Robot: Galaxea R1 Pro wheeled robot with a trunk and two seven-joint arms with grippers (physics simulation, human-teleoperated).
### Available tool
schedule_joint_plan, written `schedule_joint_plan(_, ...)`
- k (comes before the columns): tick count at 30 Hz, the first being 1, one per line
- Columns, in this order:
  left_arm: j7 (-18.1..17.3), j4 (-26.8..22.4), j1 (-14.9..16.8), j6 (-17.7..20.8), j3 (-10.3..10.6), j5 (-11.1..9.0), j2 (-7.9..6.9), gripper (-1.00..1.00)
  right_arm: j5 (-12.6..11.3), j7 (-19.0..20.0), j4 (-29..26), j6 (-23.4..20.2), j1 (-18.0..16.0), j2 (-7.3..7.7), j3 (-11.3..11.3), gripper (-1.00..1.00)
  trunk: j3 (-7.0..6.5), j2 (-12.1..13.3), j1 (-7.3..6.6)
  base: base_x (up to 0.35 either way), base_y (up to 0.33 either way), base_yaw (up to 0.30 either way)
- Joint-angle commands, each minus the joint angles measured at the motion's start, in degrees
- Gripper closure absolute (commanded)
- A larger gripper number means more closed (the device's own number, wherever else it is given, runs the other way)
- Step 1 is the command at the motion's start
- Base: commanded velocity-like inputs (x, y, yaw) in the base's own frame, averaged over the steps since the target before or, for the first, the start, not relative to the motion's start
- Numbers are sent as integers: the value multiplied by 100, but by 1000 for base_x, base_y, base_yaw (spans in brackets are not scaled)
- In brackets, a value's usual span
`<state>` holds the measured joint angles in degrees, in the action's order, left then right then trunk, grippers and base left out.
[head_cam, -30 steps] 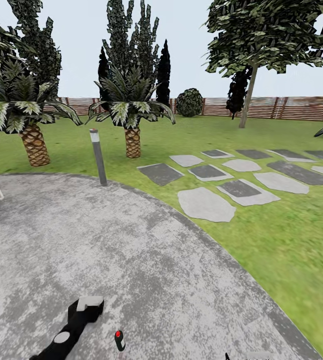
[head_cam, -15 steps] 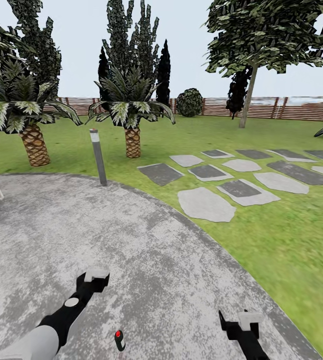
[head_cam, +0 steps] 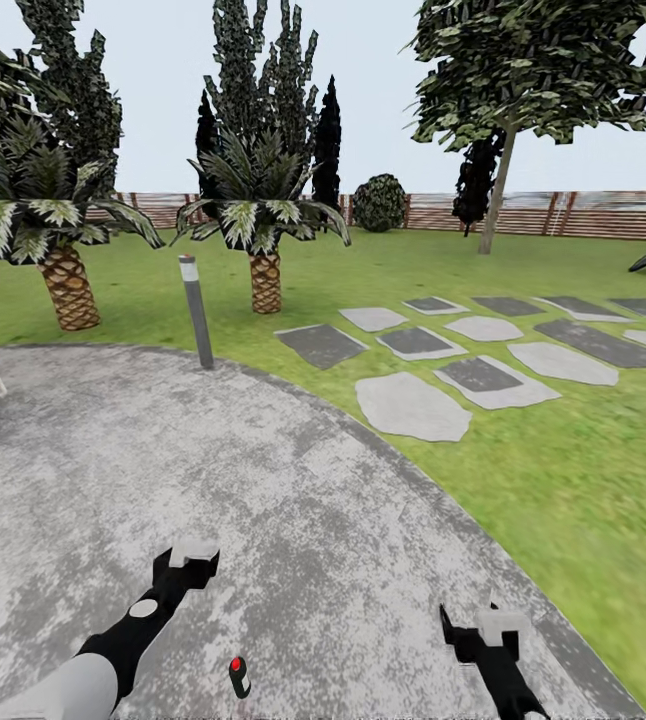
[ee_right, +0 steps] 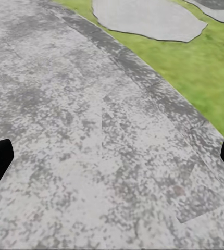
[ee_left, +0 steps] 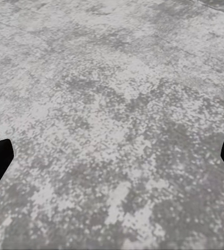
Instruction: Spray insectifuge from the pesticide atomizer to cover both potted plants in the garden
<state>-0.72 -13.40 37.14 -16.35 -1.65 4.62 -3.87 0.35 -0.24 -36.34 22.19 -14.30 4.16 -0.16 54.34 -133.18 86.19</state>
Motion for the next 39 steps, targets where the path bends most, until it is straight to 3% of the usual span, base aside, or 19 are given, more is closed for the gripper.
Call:
schedule_joint_plan(1,-7,4,4,-19,-20,48,0,-100,6,-2,-96,14,-3,15,-4,-100,32,-44,21,0,0,0)
schedule_joint_plan(4,-7,4,4,-18,-26,48,1,-100,8,-2,-503,13,-3,36,-18,-100,113,-164,87,0,0,0)
schedule_joint_plan(8,-7,12,4,-17,-26,48,12,-100,13,5,-634,14,-3,35,-14,-100,221,-324,175,0,0,0)
schedule_joint_plan(13,-7,13,4,-17,-28,48,17,-100,12,14,-361,14,-3,33,-10,-100,356,-525,285,0,0,0)
schedule_joint_plan(25,-7,13,4,-20,-29,48,18,-100,0,15,-312,13,-3,22,-3,-100,679,-1006,548,0,0,-85)
schedule_joint_plan(39,-7,13,4,-29,-37,40,18,-100,16,7,-301,13,-3,-11,16,-100,1104,-1025,585,0,0,-119)
